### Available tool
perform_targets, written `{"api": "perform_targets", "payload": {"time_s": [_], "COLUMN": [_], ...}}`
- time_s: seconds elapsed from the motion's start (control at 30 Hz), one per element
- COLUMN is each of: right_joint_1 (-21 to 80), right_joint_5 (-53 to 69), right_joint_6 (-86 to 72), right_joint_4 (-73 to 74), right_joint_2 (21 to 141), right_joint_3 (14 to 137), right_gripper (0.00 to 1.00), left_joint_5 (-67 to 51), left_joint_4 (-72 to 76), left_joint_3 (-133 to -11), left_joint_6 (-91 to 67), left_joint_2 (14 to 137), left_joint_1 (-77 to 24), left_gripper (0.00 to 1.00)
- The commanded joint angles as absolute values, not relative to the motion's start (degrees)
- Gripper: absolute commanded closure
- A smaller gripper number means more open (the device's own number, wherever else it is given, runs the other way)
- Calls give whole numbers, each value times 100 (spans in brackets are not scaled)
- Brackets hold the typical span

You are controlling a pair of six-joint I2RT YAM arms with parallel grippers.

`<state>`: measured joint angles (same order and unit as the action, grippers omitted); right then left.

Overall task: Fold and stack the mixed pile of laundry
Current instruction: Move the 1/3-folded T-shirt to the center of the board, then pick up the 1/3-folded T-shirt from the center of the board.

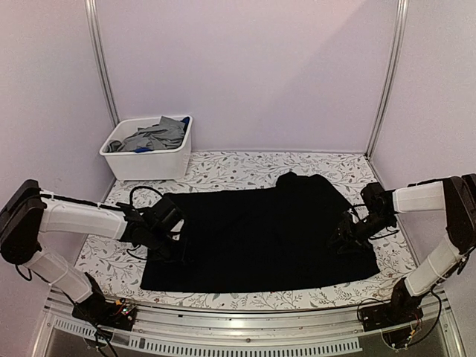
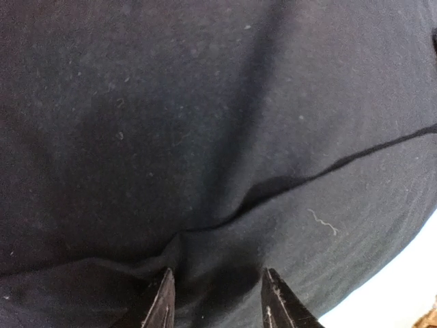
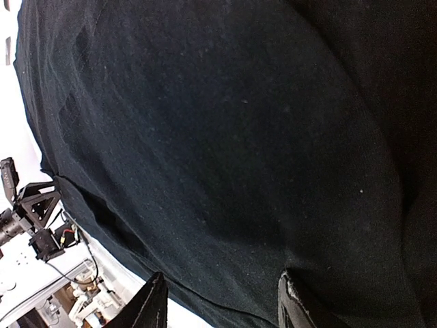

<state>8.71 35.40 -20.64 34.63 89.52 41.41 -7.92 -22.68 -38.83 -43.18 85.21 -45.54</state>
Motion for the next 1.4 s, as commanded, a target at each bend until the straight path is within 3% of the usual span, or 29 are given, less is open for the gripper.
{"api": "perform_targets", "payload": {"time_s": [0.0, 0.1, 0.23, 0.53, 0.87, 1.07, 1.37], "right_joint_1": [1073, 1136, 1117, 430, 329, 330, 352], "right_joint_5": [3463, 3696, 3628, 3477, 2806, 2564, 3023], "right_joint_6": [-2303, -2365, -2195, -1415, -1170, -1037, -937], "right_joint_4": [4268, 4363, 4614, 4137, 3661, 3821, 3873], "right_joint_2": [8810, 8594, 8400, 9228, 11180, 12313, 13324], "right_joint_3": [3512, 3407, 4165, 6783, 9281, 10355, 10950], "right_gripper": [46, 46, 41, 36, 37, 38, 39], "left_joint_5": [-1182, -1071, -928, -1265, -1376, -1506, -1647], "left_joint_4": [-3580, -3786, -3828, -3059, -1947, -1641, -1578], "left_joint_3": [-3356, -3610, -4267, -5196, -5657, -6249, -6689], "left_joint_6": [-4784, -4672, -4383, -3499, -3207, -2885, -2725], "left_joint_2": [8509, 8465, 8108, 7860, 8874, 9921, 10815], "left_joint_1": [-4663, -4652, -4475, -2576, -818, -694, -718], "left_gripper": [56, 54, 42, 34, 37, 43, 43]}}
